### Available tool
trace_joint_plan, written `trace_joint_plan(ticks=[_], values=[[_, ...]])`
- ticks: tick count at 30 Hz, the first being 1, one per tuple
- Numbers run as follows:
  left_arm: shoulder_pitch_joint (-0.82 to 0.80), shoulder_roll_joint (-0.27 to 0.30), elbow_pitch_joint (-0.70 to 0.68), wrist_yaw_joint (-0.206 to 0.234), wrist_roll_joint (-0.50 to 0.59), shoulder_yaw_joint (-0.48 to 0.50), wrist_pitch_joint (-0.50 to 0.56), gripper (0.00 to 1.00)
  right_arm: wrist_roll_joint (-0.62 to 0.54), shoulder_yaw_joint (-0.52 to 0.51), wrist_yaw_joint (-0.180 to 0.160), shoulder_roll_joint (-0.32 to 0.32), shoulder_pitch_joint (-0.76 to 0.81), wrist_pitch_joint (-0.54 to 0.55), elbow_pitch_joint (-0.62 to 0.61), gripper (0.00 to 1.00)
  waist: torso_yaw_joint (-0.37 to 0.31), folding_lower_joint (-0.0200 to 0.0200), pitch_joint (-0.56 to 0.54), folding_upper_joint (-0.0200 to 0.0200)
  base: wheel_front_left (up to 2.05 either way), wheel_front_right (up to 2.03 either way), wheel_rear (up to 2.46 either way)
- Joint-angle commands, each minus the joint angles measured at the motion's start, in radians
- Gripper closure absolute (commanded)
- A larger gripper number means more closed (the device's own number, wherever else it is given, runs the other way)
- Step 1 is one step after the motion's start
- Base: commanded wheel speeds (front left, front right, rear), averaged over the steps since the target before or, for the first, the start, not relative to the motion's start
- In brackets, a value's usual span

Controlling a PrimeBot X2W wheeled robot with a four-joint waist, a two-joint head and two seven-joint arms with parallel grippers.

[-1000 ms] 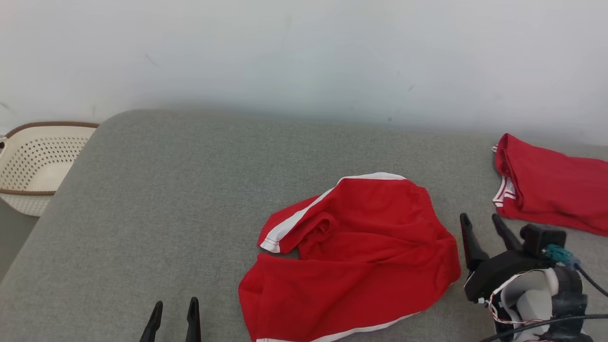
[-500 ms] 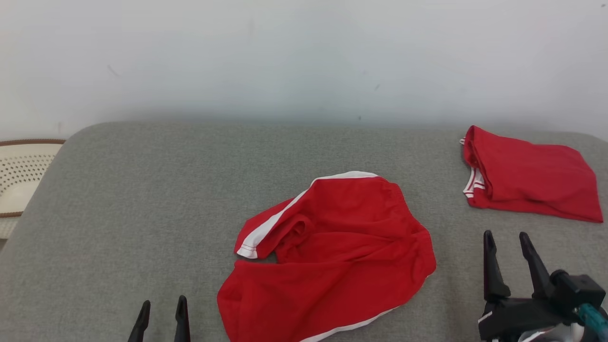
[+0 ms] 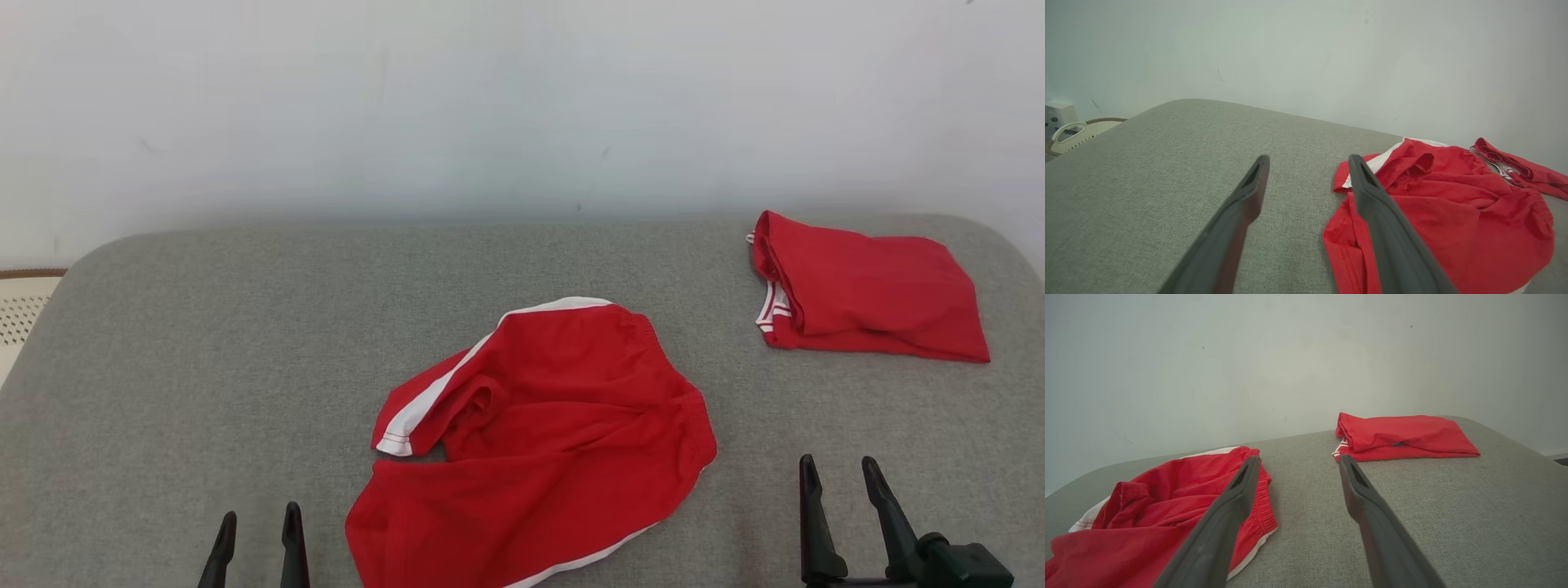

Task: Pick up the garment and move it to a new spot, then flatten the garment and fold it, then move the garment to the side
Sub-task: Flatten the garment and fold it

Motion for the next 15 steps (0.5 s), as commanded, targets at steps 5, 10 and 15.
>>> trace_joint_plan(ticks=[5,10,15], values=[[-0.001,0.006,0.010,0.014,0.030,-0.003,-0.004,0.00,-0.023,0.015,0.000,0.007,0.000,-0.001,0.013,0.00,-0.008,0.0001,-0.003,0.0000,0.00,0.00,0.00],[-0.013,0.017,0.023,0.022,0.037,0.000,-0.004,0.00,-0.025,0.022,0.000,0.009,-0.020,-0.001,0.026,0.00,-0.005,0.0001,-0.004,0.0000,0.00,0.00,0.00],[-0.008,0.025,0.032,0.023,0.043,-0.004,-0.002,0.00,-0.027,0.017,0.000,0.010,-0.019,-0.001,0.037,0.00,0.002,0.0001,-0.007,0.0000,0.00,0.00,0.00]])
